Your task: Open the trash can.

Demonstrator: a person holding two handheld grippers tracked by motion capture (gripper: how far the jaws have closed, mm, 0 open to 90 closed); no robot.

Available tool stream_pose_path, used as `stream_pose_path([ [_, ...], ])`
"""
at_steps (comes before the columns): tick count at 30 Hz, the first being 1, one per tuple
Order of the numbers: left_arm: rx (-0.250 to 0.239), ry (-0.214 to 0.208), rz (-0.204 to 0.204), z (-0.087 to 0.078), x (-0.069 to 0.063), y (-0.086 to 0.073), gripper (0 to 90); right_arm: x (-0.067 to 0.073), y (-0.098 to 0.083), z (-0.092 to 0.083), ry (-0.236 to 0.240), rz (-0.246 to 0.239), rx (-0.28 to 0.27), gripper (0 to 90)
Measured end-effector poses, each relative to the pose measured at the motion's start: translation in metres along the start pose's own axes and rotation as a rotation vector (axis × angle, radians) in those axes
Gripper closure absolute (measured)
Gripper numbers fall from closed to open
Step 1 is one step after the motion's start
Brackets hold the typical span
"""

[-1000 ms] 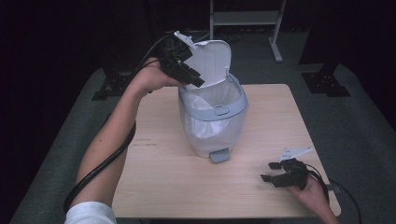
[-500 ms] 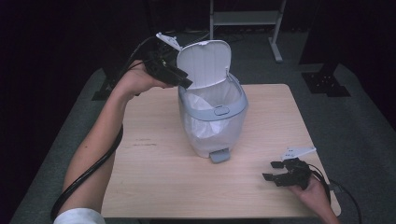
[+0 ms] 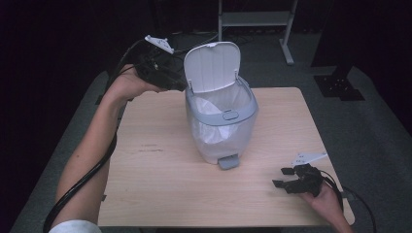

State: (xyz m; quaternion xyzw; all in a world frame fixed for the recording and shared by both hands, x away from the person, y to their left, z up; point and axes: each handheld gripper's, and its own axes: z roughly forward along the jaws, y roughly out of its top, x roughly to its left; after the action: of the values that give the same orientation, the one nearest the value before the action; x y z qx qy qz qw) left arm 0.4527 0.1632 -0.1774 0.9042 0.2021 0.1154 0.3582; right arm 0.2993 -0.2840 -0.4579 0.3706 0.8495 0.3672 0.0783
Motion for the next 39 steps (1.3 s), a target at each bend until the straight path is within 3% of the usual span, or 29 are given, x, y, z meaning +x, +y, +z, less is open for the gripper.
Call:
stream_pose_path([
  [12,0.004,0.013,-0.042,0.001,0.018,-0.011,49.7,-0.002,0.000,-0.003,-0.009,0.009,-0.007,34.6],
  [17,-0.005,0.022,-0.035,0.002,0.024,-0.013,54.1,-0.002,0.000,-0.004,-0.012,0.011,-0.008,34.6],
  [22,0.018,0.023,-0.033,0.006,0.029,-0.013,60.8,-0.003,0.000,-0.004,-0.013,0.008,-0.013,34.6],
  [27,0.018,0.037,-0.065,0.010,0.037,-0.012,73.6,-0.003,0.000,-0.004,-0.014,0.011,-0.012,34.6],
  [30,0.023,0.050,-0.080,0.013,0.042,-0.011,76.9,-0.004,0.000,-0.005,-0.015,0.013,-0.012,34.6],
  [39,0.013,0.060,-0.104,0.024,0.054,-0.005,77.7,-0.005,0.000,-0.005,-0.017,0.011,-0.013,34.6],
])
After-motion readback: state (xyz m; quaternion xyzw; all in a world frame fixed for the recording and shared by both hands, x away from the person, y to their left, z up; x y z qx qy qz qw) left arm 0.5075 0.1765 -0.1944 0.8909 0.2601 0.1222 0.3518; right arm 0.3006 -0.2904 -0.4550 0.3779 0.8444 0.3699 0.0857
